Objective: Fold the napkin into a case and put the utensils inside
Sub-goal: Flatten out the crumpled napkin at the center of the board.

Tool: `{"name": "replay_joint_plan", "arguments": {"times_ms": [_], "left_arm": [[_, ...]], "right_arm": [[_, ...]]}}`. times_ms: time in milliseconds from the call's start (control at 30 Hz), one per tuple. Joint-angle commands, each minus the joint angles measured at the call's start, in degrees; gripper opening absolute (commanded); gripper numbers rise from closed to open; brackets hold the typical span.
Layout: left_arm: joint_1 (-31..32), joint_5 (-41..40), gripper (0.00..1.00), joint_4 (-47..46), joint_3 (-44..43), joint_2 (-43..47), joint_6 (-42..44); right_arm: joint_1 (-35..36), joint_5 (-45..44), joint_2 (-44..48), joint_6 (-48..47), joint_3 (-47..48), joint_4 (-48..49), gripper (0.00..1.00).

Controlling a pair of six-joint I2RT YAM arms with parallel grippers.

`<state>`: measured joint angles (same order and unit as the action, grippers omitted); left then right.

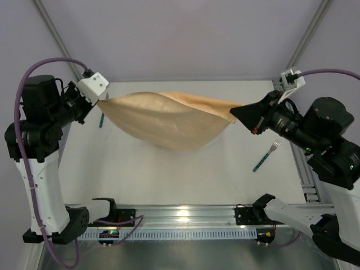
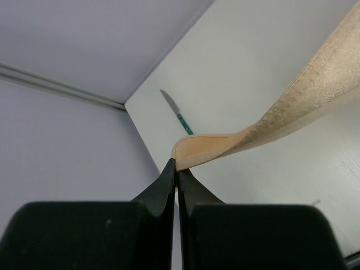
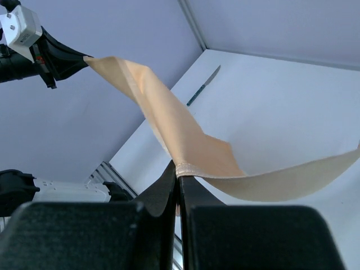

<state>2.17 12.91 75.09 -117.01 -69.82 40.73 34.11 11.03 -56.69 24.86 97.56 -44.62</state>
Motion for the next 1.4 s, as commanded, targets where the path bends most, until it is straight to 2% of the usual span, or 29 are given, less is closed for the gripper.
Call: {"name": "replay_joint_plan", "arguments": {"times_ms": [0, 133, 267, 333, 367, 433, 500, 533, 567, 667, 700, 800, 867, 967, 1067, 1100, 1167, 1200, 1267, 1300, 1333, 1367], "left_arm": [[-0.1, 2.5, 0.00, 10.3, -3.9, 2.8, 2.2], [-0.1, 2.1, 0.00, 10.5, 0.8, 3.5, 1.5], [-0.2, -0.7, 0.00, 3.5, 6.1, -1.1, -2.7], [-0.2, -2.9, 0.00, -1.9, 6.2, -6.1, -5.4], [-0.2, -3.2, 0.00, -3.8, 5.7, -7.9, -6.3], [-0.1, -5.1, 0.00, -8.2, 1.4, -14.2, -8.7], [-0.2, -6.7, 0.00, -10.1, -3.7, -19.0, -10.3], [-0.1, -7.4, 0.00, -10.7, -9.9, -21.4, -11.4], [-0.1, -8.3, 0.00, -11.5, -13.1, -25.9, -11.5], [-0.1, -11.6, 0.00, -14.3, -22.4, -32.7, -11.2], [-0.2, -12.1, 0.00, -15.6, -23.5, -33.6, -11.3], [-0.2, -14.0, 0.00, -20.9, -24.3, -34.4, -12.0], [-0.1, -13.2, 0.00, -22.5, -24.1, -34.0, -13.0], [-0.1, -7.6, 0.00, -22.9, -22.7, -32.6, -13.0], [0.2, -7.5, 0.00, -23.1, -17.5, -30.2, -11.3], [0.3, -7.4, 0.00, -23.2, -12.8, -28.8, -9.8], [0.2, -6.7, 0.00, -23.8, -6.8, -26.9, -8.5], [0.3, -6.1, 0.00, -24.0, -0.1, -25.6, -7.1], [0.2, -4.8, 0.00, -26.5, 7.1, -21.3, -6.4], [0.2, -3.8, 0.00, -27.3, 10.8, -19.6, -5.8], [0.2, 0.0, 0.00, -27.6, 17.8, -17.9, -4.0], [0.2, 2.1, 0.00, -26.8, 21.2, -14.5, -2.4]], "right_arm": [[0.0, -2.9, 2.1, -2.7, 3.0, -14.9, 0.04], [0.0, -5.3, 3.7, -2.6, -1.1, -14.8, 0.04], [-2.1, -7.3, -2.4, -6.4, -1.1, -10.1, 0.04], [-5.8, 0.5, -9.1, -7.8, 0.9, -7.3, 0.04], [-10.2, 4.0, -11.7, -8.0, 1.8, -3.8, 0.04], [-14.1, 11.9, -21.1, -7.5, 7.5, 0.2, 0.04], [-17.8, 14.5, -28.6, -6.8, 14.2, 1.0, 0.04], [-18.9, 15.6, -32.4, -6.2, 22.2, 1.1, 0.04], [-20.6, 17.4, -39.2, -5.3, 26.0, 1.6, 0.04], [-23.7, 20.2, -48.7, 0.7, 38.6, 5.4, 0.04], [-24.7, 21.1, -50.1, 5.4, 41.8, 7.5, 0.04], [-27.8, 23.0, -51.2, 12.2, 42.1, 16.0, 0.04], [-28.9, 22.9, -50.8, 12.8, 41.9, 18.2, 0.04], [-30.0, 23.4, -49.2, 11.1, 40.3, 17.5, 0.04], [-30.0, 24.7, -45.5, 8.2, 32.8, 17.1, 0.04], [-29.9, 25.4, -42.7, 7.5, 26.6, 17.2, 0.04], [-30.0, 24.7, -39.6, 3.6, 20.0, 16.4, 0.04], [-29.9, 24.0, -37.8, 2.2, 12.5, 16.0, 0.04], [-30.0, 21.0, -32.0, -1.9, 4.5, 15.3, 0.04], [-30.0, 19.9, -29.9, -3.0, -3.7, 15.2, 0.04], [-30.0, 18.4, -27.8, -3.8, -8.2, 15.6, 0.04], [-30.0, 17.7, -23.5, -4.7, -12.4, 16.0, 0.04]]}}
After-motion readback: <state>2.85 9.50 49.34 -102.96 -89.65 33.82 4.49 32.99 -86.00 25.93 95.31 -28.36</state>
